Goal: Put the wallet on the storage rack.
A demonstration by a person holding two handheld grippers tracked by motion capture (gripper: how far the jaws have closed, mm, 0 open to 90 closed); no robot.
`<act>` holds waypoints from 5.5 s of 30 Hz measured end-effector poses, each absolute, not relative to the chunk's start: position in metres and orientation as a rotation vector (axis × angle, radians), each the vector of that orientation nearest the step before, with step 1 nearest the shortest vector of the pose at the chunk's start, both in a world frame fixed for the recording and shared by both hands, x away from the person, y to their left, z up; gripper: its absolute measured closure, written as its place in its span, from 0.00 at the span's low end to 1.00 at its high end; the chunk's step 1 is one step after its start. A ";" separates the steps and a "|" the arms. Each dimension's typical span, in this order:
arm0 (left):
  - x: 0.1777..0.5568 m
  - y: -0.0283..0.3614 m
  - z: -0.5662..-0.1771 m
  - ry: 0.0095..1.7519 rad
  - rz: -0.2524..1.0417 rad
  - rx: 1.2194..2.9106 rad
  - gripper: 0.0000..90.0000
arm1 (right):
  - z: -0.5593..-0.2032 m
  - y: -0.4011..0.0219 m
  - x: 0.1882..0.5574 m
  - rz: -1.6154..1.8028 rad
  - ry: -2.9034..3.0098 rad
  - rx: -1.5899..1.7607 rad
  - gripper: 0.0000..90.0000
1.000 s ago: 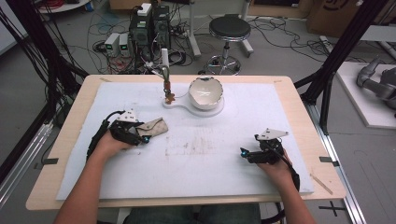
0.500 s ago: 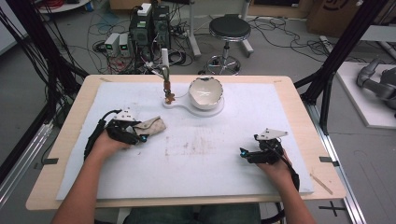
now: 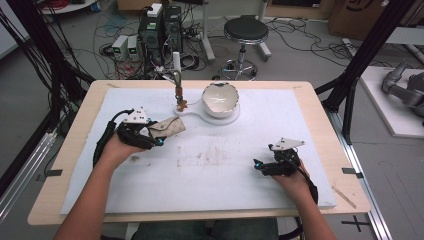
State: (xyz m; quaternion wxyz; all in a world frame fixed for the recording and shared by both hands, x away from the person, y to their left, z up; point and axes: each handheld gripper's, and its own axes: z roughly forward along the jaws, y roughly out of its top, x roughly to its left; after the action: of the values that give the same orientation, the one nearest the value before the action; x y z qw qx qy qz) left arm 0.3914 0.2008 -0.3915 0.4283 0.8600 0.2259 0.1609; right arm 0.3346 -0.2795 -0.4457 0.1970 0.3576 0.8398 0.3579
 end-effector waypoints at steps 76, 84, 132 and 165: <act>0.526 0.020 -0.359 0.569 0.455 2.347 0.35 | -0.450 -0.286 0.336 1.017 2.360 1.030 0.20; 0.524 0.019 -0.356 0.582 0.481 2.315 0.31 | -0.449 -0.287 0.335 1.014 2.361 1.023 0.20; 0.388 0.160 -0.376 0.568 0.383 2.007 0.22 | -0.446 -0.284 0.338 1.022 2.327 1.029 0.20; 0.365 0.195 -0.429 0.654 0.365 1.983 0.22 | -0.437 -0.300 0.343 1.083 2.236 1.078 0.20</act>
State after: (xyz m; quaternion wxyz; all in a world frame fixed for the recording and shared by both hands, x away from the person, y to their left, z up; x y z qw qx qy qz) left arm 0.3654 0.1946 -0.4288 0.4891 0.8160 0.2690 0.1503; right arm 0.3430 -0.3003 -0.4372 0.2149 0.3887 0.8064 0.3904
